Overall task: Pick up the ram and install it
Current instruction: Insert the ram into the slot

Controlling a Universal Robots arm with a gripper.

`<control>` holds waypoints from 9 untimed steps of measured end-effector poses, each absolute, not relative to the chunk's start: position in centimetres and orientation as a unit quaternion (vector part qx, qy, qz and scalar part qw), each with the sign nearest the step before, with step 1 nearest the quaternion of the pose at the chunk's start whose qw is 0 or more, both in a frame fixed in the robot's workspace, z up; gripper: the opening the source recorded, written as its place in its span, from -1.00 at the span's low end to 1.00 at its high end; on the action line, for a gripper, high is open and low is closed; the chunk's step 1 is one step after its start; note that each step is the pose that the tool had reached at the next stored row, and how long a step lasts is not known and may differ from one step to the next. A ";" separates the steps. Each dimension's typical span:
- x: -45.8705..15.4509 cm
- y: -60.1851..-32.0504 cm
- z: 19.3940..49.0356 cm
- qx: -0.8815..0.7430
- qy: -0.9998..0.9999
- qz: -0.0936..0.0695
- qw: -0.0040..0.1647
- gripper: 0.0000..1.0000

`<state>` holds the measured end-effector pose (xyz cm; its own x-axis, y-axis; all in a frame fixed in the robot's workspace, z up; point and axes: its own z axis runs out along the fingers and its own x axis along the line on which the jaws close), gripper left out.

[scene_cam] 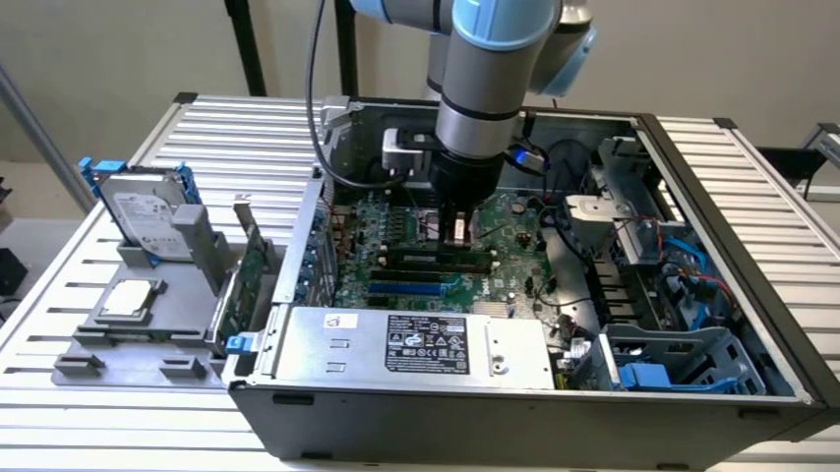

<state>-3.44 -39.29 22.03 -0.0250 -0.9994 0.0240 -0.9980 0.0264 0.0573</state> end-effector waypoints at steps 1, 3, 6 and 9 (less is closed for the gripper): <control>-3.4 -39.3 22.0 0.697 -0.716 -0.012 0.029 -0.73; -3.5 -39.3 22.0 0.697 -0.716 -0.012 0.028 -0.73; -3.5 -39.3 21.9 0.697 -0.716 -0.013 0.028 -0.70; -3.5 -39.3 21.9 0.697 -0.716 -0.014 0.027 -0.58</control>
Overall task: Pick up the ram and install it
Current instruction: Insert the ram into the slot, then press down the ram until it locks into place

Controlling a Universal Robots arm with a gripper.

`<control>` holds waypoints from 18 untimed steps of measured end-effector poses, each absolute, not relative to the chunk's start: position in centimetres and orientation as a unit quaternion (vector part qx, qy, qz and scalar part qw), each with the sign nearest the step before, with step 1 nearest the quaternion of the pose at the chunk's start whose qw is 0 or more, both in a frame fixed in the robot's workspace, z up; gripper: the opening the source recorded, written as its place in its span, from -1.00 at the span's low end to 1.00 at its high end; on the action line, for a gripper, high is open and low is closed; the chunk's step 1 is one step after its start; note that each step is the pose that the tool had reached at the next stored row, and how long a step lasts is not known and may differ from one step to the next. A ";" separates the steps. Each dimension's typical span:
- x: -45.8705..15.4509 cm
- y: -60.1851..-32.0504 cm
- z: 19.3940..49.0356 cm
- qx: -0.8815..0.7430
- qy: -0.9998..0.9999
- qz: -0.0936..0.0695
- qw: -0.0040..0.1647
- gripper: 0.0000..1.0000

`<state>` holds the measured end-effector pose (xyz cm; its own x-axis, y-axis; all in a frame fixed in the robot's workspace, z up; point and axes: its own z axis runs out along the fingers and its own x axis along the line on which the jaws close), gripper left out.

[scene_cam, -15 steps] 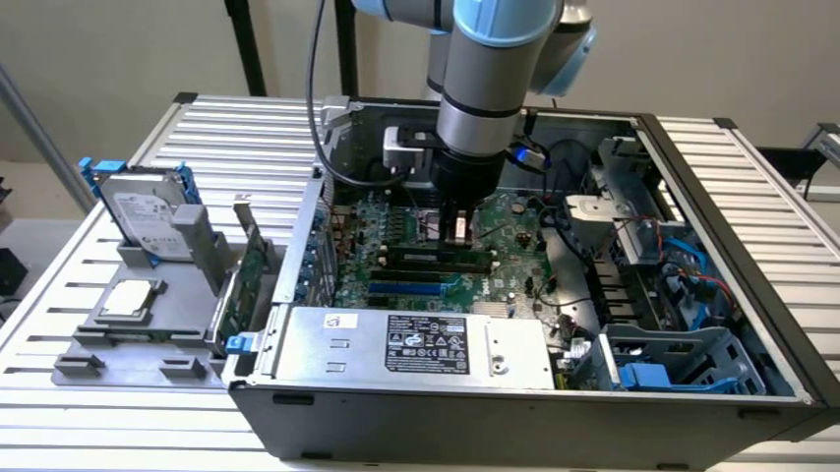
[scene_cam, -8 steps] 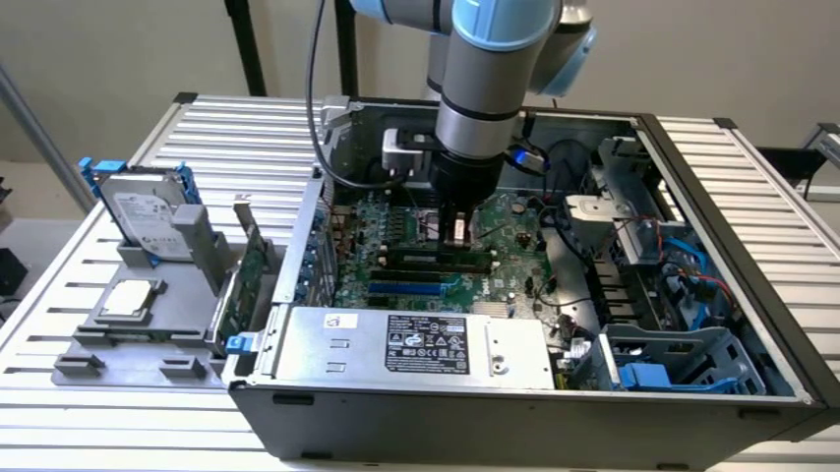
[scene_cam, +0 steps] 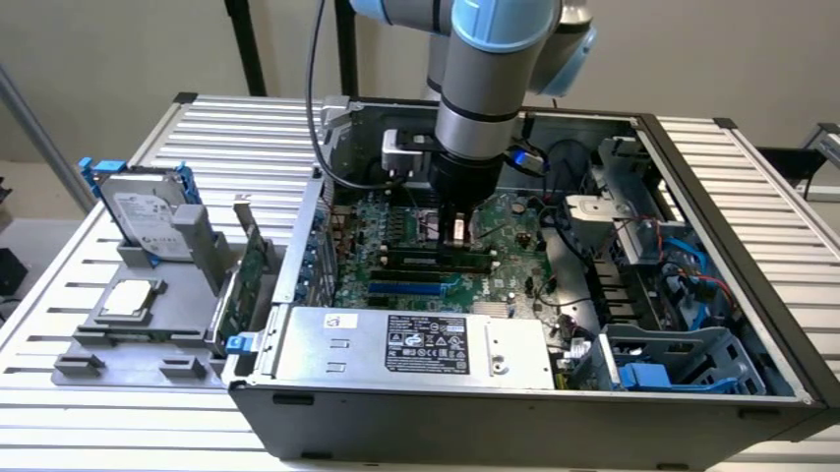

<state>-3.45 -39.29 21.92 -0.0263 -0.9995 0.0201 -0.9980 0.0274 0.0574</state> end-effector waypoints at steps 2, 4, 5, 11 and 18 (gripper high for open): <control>-3.5 -39.3 22.2 0.697 -0.716 -0.014 0.027 -0.58; -3.5 -39.3 23.0 0.697 -0.716 -0.014 0.027 -0.58; -3.5 -39.3 23.4 0.697 -0.716 -0.014 0.027 -0.58; -3.8 -39.3 24.4 0.697 -0.716 -0.016 0.025 -0.75; -4.1 -39.3 24.4 0.697 -0.716 -0.016 0.025 -0.79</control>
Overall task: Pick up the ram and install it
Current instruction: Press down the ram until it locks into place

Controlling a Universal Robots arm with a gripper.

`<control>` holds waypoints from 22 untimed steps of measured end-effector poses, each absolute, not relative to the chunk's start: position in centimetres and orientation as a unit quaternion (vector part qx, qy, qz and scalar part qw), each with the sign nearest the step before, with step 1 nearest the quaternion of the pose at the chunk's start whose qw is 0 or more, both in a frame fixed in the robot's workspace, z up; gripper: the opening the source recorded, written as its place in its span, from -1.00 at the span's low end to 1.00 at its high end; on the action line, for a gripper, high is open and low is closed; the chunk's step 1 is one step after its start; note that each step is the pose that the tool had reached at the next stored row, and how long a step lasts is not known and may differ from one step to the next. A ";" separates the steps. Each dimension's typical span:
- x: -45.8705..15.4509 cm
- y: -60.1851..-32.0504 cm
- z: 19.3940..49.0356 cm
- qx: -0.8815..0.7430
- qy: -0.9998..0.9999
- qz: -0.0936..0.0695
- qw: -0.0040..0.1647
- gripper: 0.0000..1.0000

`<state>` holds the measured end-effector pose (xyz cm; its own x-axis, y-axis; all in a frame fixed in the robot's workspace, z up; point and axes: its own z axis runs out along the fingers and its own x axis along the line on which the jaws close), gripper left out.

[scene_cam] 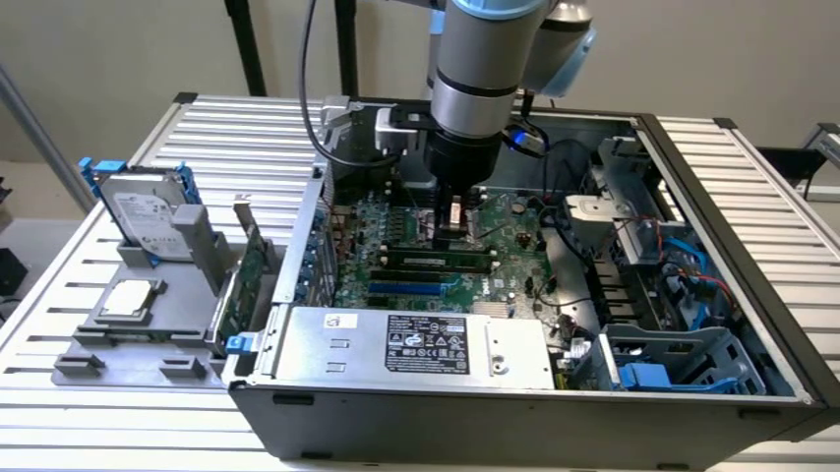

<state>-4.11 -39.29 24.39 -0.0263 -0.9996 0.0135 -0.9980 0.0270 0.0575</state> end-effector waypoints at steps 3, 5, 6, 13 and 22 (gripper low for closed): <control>-4.1 -39.3 24.4 0.697 -0.716 -0.016 0.025 -0.79; -4.1 -39.3 24.4 0.697 -0.716 -0.016 0.025 -0.79; -4.1 -39.3 24.4 0.697 -0.716 -0.016 0.025 -0.79; -3.8 -39.3 24.1 0.697 -0.716 -0.016 0.025 -0.79; -3.8 -39.3 22.6 0.697 -0.716 -0.014 0.024 -0.79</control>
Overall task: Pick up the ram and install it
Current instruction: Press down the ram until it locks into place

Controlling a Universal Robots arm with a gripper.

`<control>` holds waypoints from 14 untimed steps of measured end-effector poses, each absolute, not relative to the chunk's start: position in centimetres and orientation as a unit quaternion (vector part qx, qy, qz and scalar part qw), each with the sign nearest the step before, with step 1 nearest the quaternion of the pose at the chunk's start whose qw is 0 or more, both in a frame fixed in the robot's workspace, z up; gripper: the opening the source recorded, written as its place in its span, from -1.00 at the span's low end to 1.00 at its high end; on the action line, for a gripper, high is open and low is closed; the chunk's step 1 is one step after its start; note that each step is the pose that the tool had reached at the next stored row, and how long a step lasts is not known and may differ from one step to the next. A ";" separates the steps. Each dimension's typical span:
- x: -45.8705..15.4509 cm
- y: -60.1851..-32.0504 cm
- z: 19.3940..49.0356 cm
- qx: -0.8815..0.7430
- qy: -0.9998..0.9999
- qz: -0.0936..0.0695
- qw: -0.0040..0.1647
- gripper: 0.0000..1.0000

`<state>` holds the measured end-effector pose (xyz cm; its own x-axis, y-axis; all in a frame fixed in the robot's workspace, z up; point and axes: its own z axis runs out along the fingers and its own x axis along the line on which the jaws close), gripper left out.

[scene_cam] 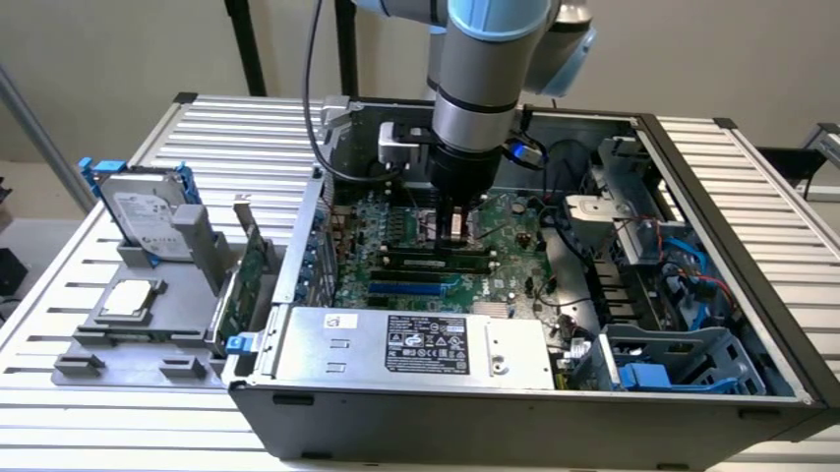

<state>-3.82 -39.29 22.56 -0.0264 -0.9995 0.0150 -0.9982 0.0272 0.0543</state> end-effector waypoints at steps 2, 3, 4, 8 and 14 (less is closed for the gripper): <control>-3.8 -39.3 22.3 0.697 -0.716 -0.013 0.024 -0.79; -3.9 -39.4 22.3 0.697 -0.716 -0.012 0.024 -0.79; -3.9 -39.4 22.4 0.697 -0.716 -0.012 0.025 -0.79; -3.7 -39.3 23.8 0.697 -0.716 -0.014 0.023 -0.79; -3.4 -39.3 25.7 0.697 -0.716 -0.015 0.023 -0.79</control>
<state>-3.44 -39.26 25.68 -0.0264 -0.9996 0.0122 -0.9981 0.0270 0.0545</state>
